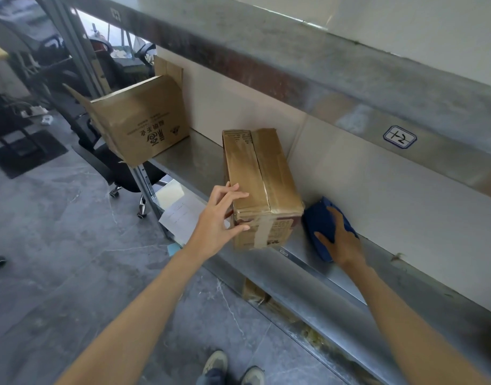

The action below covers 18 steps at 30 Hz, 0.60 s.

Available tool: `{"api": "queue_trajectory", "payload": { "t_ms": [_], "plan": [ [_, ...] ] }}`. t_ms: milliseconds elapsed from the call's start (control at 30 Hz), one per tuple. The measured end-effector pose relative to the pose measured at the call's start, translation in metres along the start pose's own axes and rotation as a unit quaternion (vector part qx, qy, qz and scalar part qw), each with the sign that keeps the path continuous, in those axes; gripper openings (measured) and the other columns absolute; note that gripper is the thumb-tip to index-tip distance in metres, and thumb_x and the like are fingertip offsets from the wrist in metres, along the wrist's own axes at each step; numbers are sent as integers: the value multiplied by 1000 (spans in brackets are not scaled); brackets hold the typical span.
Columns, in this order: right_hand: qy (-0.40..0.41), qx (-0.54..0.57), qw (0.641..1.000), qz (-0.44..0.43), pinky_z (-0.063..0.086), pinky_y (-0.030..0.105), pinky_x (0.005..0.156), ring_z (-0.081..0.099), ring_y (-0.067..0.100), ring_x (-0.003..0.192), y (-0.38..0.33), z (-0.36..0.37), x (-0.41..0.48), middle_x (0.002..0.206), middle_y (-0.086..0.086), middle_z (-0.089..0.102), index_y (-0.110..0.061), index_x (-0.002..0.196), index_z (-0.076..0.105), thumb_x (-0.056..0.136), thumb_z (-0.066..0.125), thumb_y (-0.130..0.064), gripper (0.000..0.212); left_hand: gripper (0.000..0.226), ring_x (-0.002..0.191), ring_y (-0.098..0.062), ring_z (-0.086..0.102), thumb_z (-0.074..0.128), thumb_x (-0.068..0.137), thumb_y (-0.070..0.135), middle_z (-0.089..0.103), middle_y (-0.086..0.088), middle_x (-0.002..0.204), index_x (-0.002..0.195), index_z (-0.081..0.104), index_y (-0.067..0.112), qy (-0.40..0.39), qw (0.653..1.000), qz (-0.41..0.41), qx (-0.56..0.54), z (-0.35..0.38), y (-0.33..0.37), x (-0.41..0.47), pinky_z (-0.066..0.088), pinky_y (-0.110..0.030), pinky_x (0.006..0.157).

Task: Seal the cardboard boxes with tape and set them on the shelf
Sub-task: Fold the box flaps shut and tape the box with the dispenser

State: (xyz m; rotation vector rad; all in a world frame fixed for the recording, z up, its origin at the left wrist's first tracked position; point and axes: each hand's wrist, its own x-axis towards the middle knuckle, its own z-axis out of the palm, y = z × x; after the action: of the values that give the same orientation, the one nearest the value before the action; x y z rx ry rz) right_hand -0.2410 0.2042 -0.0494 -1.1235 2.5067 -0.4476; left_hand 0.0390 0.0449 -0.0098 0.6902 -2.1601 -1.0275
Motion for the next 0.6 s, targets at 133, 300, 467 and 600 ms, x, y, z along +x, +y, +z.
{"api": "queue_trajectory", "payload": {
  "t_ms": [133, 300, 467, 600],
  "plan": [
    [-16, 38, 999, 1, 49, 37, 83, 59, 36, 113, 5, -2, 3, 143, 15, 51, -41, 154, 8, 96, 58, -44, 77, 65, 143, -6, 31, 86, 75, 13, 34, 18, 131, 132, 55, 22, -1, 1000, -4, 2, 0, 0, 1, 50, -41, 105],
    [-11, -33, 999, 3, 48, 42, 90, 50, 38, 117, 1, -13, 3, 137, 15, 43, -39, 153, 17, 96, 52, -51, 68, 65, 144, -1, 29, 86, 76, 13, 35, 14, 134, 133, 55, 22, 5, 1000, 0, 6, 0, 0, 0, 49, -38, 106],
    [40, 34, 994, -97, 44, 37, 97, 46, 28, 124, -25, -32, -13, 137, 11, 43, -28, 151, 29, 93, 61, -45, 69, 65, 143, 6, 25, 85, 76, 13, 35, 15, 135, 133, 54, 24, 8, 1000, 0, 7, 1, -1, 0, 48, -37, 107],
    [-17, 205, 961, -186, 33, 26, 112, 39, 4, 136, -61, -41, -31, 151, -9, 41, -30, 154, 25, 79, 69, -49, 89, 66, 142, 5, 28, 85, 76, 14, 35, 17, 134, 131, 54, 29, 11, 1000, 1, 6, 0, 0, -1, 48, -30, 106]
  ]
}}
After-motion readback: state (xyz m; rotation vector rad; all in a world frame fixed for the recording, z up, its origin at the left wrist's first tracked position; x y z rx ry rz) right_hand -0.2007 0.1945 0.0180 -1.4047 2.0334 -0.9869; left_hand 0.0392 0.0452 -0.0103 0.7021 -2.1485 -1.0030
